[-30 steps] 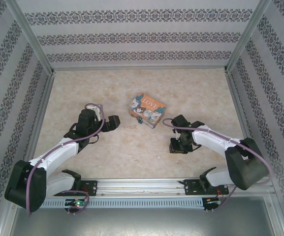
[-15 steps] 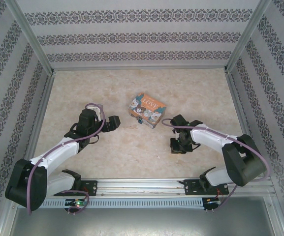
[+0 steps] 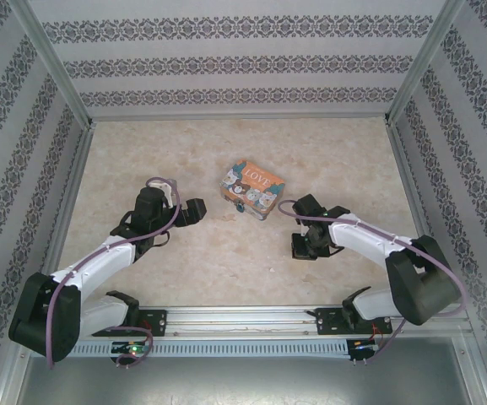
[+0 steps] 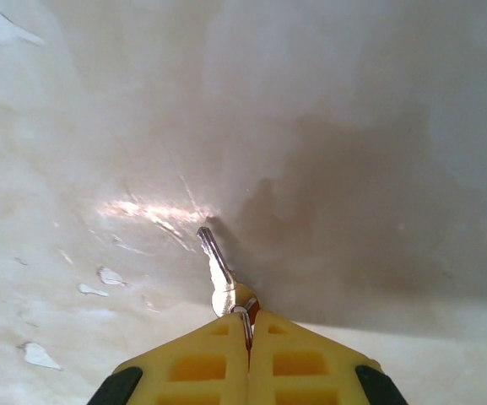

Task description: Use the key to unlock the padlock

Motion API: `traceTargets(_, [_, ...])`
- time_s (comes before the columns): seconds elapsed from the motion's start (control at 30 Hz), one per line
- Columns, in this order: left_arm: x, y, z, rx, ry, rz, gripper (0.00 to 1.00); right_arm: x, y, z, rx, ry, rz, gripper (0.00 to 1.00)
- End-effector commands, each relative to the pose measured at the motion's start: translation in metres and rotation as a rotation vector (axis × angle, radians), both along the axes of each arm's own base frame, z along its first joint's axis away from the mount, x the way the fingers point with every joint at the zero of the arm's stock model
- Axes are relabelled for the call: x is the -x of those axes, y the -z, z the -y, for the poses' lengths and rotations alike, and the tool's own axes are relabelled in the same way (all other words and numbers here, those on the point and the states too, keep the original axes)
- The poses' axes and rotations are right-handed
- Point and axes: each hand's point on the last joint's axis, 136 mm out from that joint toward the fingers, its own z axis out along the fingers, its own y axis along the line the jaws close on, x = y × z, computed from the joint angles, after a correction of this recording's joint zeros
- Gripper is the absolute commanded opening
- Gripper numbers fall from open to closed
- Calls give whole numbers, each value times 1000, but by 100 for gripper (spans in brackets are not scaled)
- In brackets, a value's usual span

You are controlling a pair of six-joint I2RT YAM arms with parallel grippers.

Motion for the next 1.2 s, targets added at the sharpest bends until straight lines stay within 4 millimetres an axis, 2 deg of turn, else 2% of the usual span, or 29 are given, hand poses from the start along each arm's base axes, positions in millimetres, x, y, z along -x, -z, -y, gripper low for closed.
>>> traceTargets(0.0, [-12, -20, 0, 15, -6, 65, 99, -9, -9, -3, -16, -29, 87, 0])
traceTargets(0.17, [-17, -33, 4, 53, 1, 86, 99, -23, -27, -16, -96, -37, 177, 0])
traceTargets(0.37, [-23, -57, 16, 122, 37, 127, 100, -49, -62, -39, -236, -27, 338, 0])
traceTargets(0.6, [-32, -93, 34, 233, 101, 193, 90, -86, -114, -68, -406, -26, 562, 0])
traceTargets(0.83, [-48, -120, 51, 336, 146, 243, 77, -117, -161, -99, -532, -61, 741, 0])
traceTargets(1.03, [-57, -135, 77, 442, 226, 212, 65, -130, -185, -124, -584, -118, 843, 0])
traceTargets(1.17, [-55, -139, 96, 456, 283, 196, 63, -133, -193, -135, -611, -133, 878, 0])
